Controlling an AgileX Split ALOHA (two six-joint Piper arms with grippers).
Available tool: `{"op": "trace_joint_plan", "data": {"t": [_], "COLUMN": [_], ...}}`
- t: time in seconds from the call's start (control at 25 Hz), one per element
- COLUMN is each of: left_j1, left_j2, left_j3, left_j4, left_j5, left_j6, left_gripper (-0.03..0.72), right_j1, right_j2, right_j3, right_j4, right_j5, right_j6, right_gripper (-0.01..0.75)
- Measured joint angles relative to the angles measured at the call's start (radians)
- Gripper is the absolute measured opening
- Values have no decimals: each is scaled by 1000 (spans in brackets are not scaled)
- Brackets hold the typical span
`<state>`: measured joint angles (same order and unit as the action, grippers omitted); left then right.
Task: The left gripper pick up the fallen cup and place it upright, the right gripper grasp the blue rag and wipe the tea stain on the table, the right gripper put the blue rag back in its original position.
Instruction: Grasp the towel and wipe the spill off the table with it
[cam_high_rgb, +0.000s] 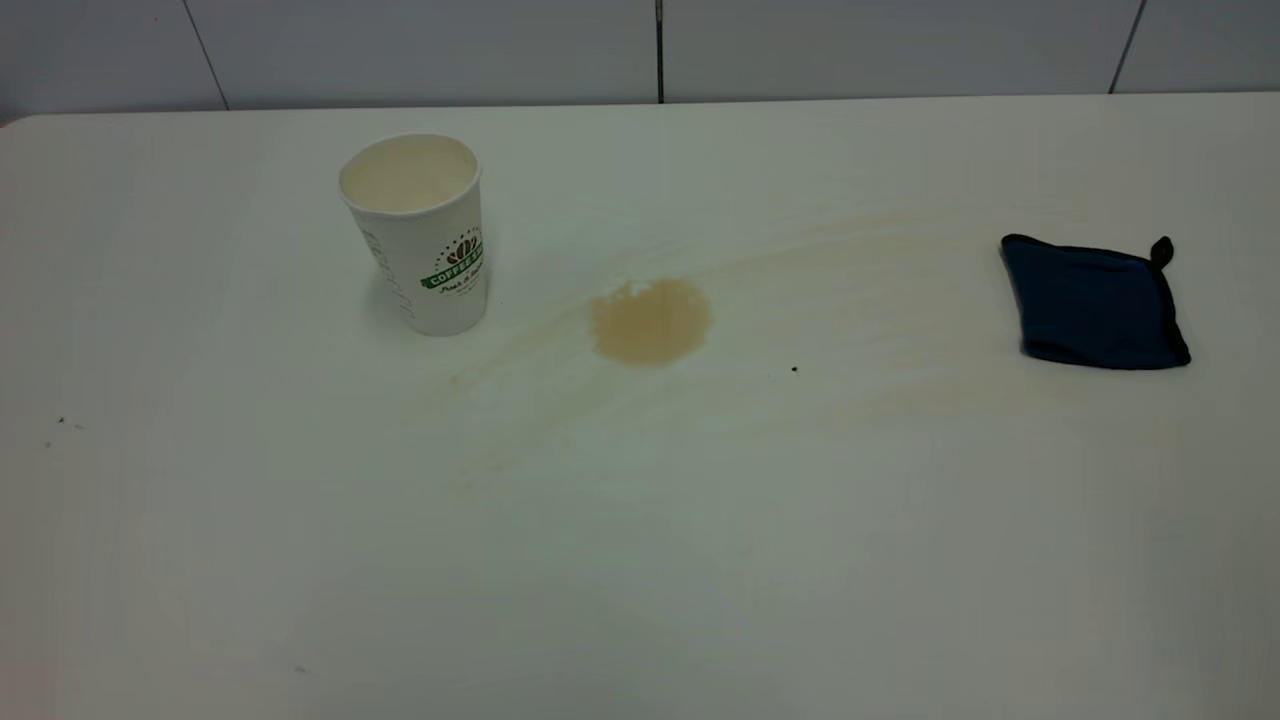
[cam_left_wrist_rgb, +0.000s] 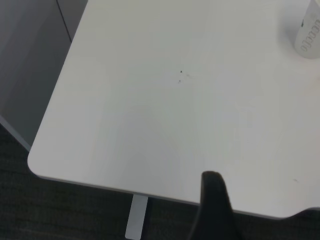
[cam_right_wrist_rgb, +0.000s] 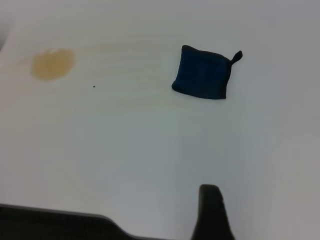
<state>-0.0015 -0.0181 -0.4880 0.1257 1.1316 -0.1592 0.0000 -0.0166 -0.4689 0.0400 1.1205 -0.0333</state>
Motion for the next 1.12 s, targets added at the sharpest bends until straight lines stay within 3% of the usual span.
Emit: {"op": "trace_joint_plan", "data": {"t": [0.64,1.12], "left_j1": [0,0], "left_j2": [0,0], "left_j3": [0,0], "left_j4": [0,0], "left_j5": [0,0], "left_j6": [0,1], "left_gripper": [564,564], "right_j1": [0,0], "right_j2": [40,960], "right_j3": [-20,-384], "right_j4": [-27,-26], "right_j5": [-18,-256], "right_j6": [5,-52], "right_gripper": [591,719]}}
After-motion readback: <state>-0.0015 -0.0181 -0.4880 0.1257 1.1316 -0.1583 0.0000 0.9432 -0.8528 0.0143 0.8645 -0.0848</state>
